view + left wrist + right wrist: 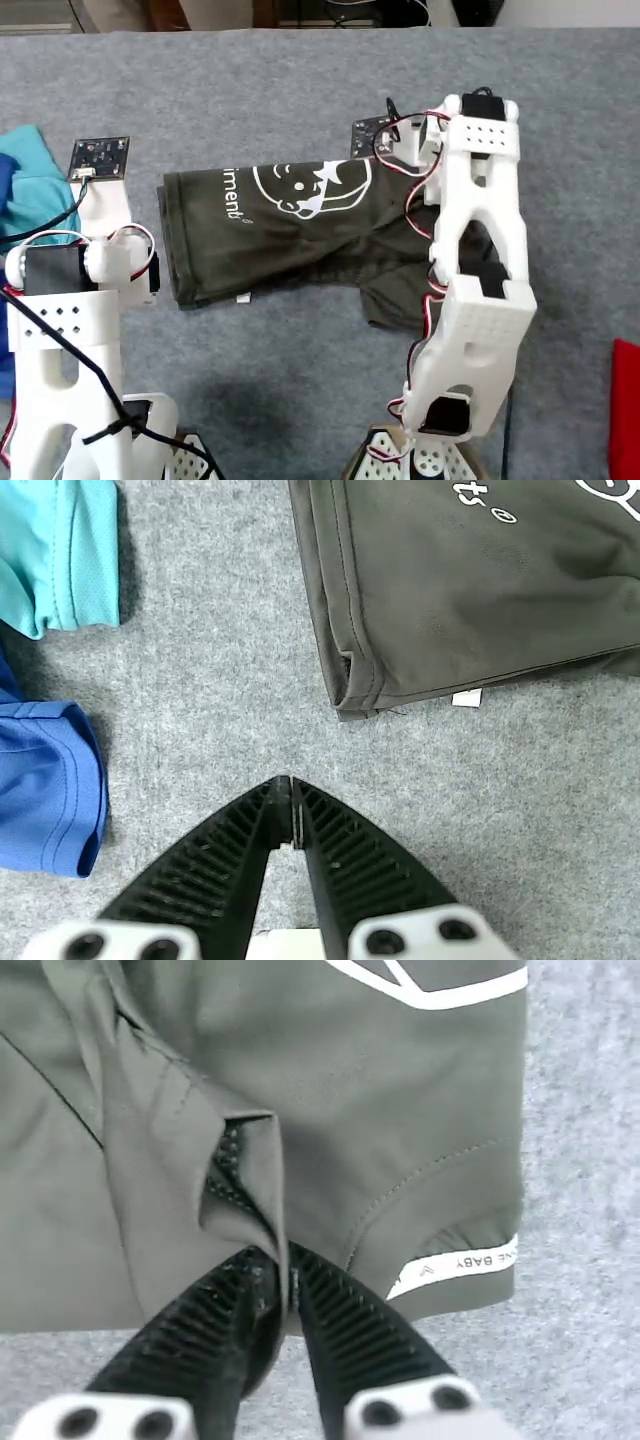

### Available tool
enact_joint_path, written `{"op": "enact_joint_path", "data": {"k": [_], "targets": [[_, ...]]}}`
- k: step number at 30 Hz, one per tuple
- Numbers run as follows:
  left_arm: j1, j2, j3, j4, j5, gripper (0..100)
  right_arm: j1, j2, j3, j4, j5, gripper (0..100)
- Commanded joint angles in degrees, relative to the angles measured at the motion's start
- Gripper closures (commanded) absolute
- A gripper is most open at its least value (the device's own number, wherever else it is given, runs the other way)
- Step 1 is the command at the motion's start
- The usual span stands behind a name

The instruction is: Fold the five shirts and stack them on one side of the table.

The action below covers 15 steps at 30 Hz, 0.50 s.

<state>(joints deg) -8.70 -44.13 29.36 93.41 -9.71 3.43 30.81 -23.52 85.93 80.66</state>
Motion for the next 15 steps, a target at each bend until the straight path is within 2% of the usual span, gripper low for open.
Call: {"op": "enact_joint_path", "data": {"k": [1,4,6,12,15], "targets": [[-0.5,0.1,-2.6,-0.2,-0.4,98,-0.6,-0.2,-2.9,0.4,-0.6,82.8],[-0.5,0.1,-2.5,-0.2,-0.4,98,-0.4,-0.5,-2.9,0.6,-1.5,70.0],[-0.4,0.1,-2.5,-0.2,-0.4,98,-0.3,-0.7,-3.1,2.5,-1.7,65.7],[-0.2,0.1,-2.2,-1.1,-0.1,98,-0.4,-6.8,-1.5,10.3,-1.7,65.2],[1.4,0.1,-0.7,-3.2,0.0,98,-0.3,-11.9,4.0,12.0,-0.7,65.2]]}}
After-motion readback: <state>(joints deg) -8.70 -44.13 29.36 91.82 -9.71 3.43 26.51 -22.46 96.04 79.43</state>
